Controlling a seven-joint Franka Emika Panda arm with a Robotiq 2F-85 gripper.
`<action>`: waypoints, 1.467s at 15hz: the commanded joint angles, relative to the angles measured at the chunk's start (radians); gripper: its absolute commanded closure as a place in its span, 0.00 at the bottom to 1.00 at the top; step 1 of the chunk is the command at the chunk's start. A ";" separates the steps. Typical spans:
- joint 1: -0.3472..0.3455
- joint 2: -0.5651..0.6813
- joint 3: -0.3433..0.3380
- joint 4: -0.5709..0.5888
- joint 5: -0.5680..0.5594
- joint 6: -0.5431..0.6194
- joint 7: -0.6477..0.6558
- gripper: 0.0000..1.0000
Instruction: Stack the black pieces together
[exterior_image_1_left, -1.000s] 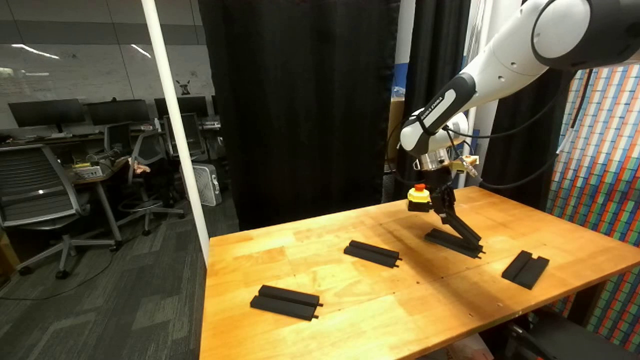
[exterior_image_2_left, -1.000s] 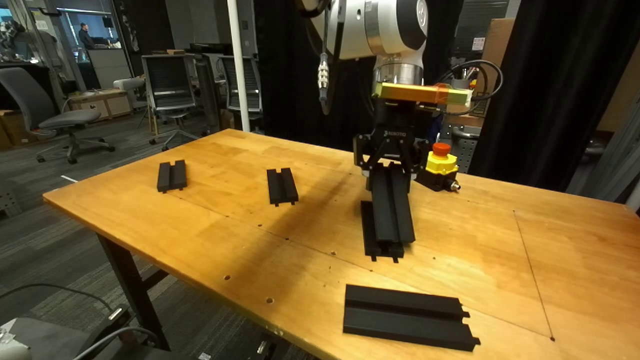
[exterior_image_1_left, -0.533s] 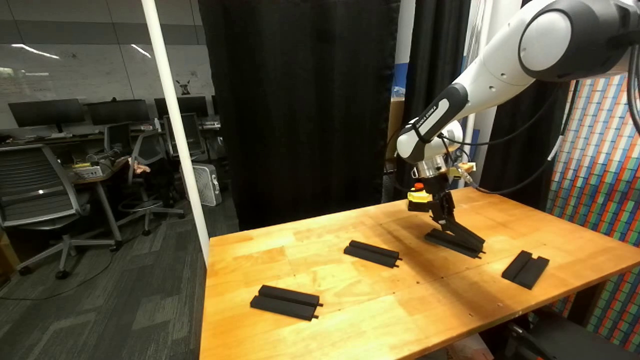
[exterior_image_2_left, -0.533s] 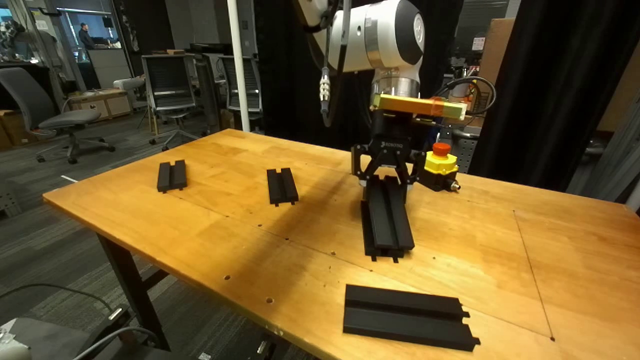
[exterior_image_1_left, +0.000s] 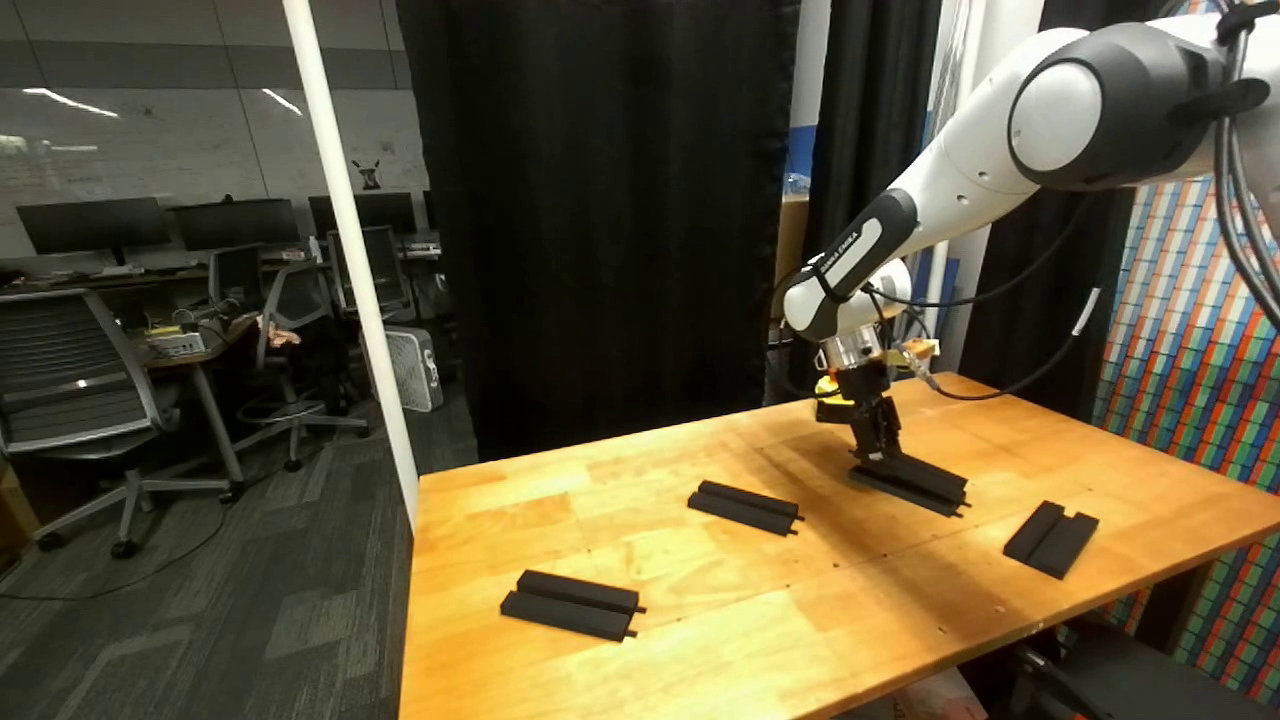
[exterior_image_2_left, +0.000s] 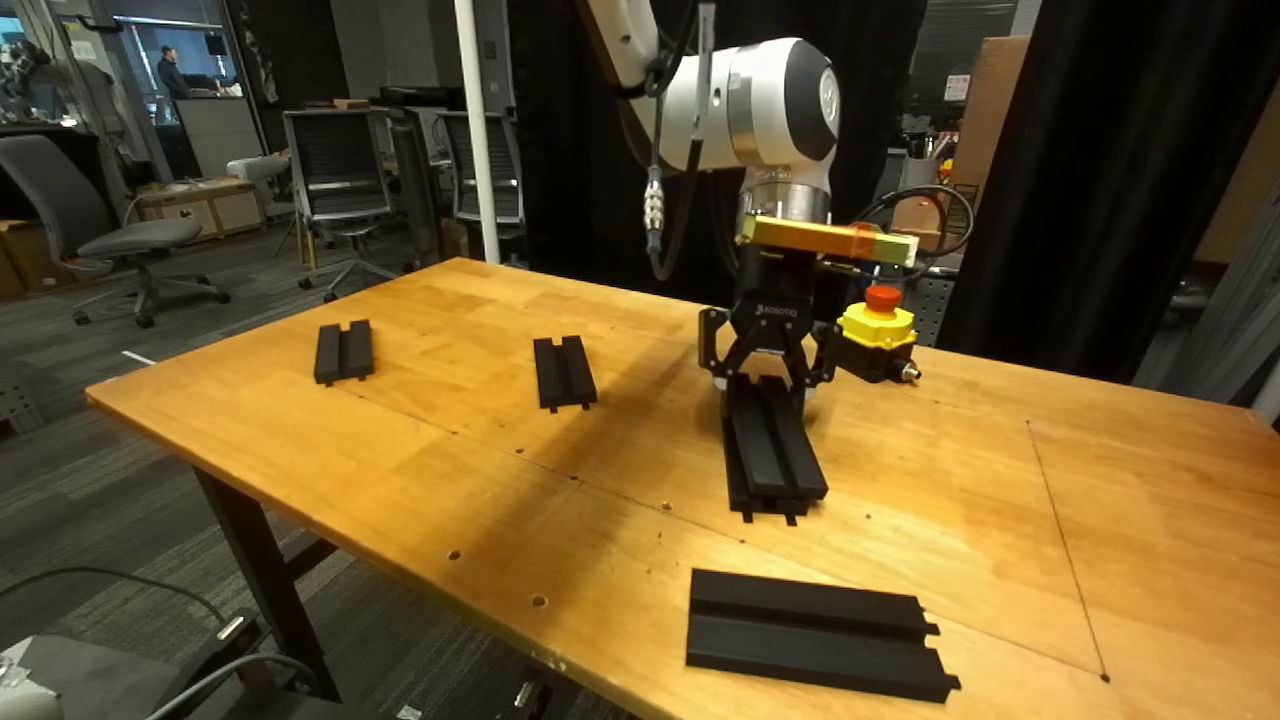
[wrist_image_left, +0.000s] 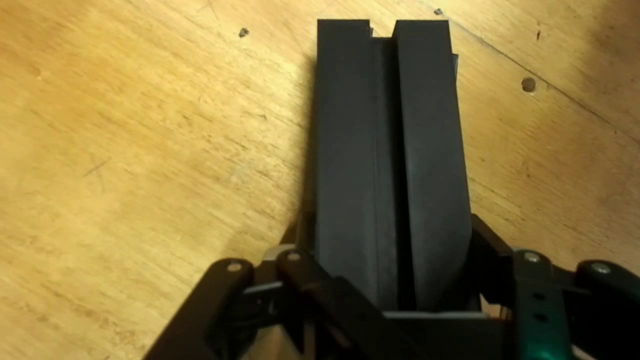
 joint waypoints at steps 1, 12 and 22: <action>-0.022 0.010 0.024 0.027 0.032 0.000 -0.001 0.53; -0.022 0.004 0.023 -0.007 0.057 0.022 0.038 0.53; -0.016 0.004 0.022 -0.020 0.043 0.023 0.080 0.05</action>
